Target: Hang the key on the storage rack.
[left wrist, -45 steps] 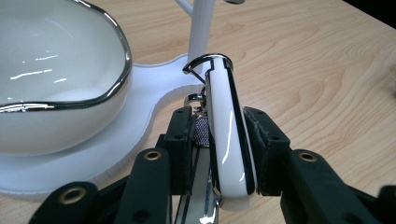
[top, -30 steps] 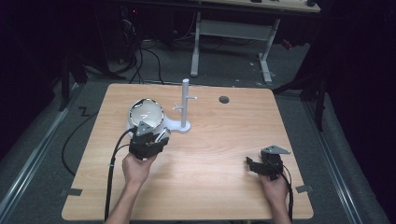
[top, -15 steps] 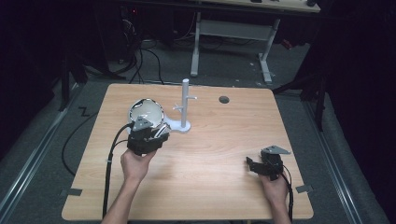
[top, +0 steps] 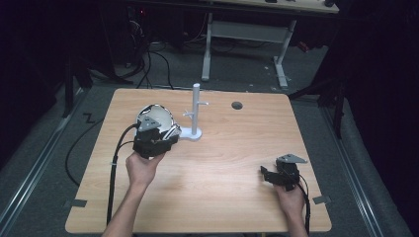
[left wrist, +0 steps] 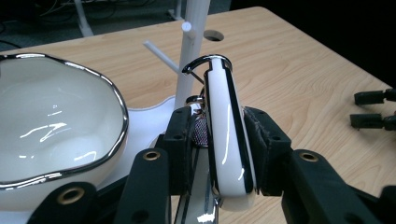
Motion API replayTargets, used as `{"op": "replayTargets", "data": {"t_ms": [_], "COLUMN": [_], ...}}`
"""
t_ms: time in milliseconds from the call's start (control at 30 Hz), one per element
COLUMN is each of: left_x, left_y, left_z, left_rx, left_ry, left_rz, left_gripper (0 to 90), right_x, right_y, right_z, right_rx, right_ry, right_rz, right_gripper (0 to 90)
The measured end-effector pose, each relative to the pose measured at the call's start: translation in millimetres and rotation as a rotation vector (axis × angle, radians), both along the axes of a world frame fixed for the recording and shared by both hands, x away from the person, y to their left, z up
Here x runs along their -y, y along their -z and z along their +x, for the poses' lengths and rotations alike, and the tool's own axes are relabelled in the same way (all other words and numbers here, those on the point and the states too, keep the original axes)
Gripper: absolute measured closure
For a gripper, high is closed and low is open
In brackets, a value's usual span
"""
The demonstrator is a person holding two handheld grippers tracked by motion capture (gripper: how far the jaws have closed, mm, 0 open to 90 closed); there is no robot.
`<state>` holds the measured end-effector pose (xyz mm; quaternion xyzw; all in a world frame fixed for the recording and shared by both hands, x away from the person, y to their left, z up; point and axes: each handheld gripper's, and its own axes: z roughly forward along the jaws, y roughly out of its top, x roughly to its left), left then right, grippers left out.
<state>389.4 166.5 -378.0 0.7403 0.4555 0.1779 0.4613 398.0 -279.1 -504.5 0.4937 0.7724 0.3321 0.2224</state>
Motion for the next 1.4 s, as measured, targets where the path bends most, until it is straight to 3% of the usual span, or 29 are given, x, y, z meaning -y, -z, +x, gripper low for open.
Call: {"op": "replayTargets", "data": {"t_ms": [467, 633, 700, 1000, 1133, 1400], "left_x": [-0.9, 1.8, 1.5, 6.9, 9.2, 16.7], "left_y": [-17.0, -22.5, -24.8, -32.0, -35.2, -34.1], "left_z": [14.4, 20.8, 24.5, 38.0, 45.3, 53.8], "left_rx": [0.006, 0.007, 0.006, 0.005, 0.003, -0.006], "left_ry": [0.014, 0.019, 0.017, 0.022, 0.022, 0.021], "left_rz": [-0.027, -0.012, -0.029, -0.018, -0.032, -0.009], "left_gripper": [63.9, 64.0, 63.9, 64.0, 64.0, 64.0], "right_x": [0.3, 0.3, 0.3, 0.3, 0.3, 0.3], "right_y": [0.0, 0.0, 0.0, 0.0, 0.0, 0.0], "right_z": [0.1, 0.1, 0.1, 0.1, 0.1, 0.0], "right_rx": [0.000, 0.000, 0.001, 0.000, 0.000, 0.000], "right_ry": [-0.002, -0.002, -0.002, -0.002, -0.002, -0.003], "right_rz": [0.001, 0.001, 0.000, 0.000, 0.000, 0.000], "right_gripper": [28.8, 28.9, 28.9, 28.9, 28.8, 28.9]}}
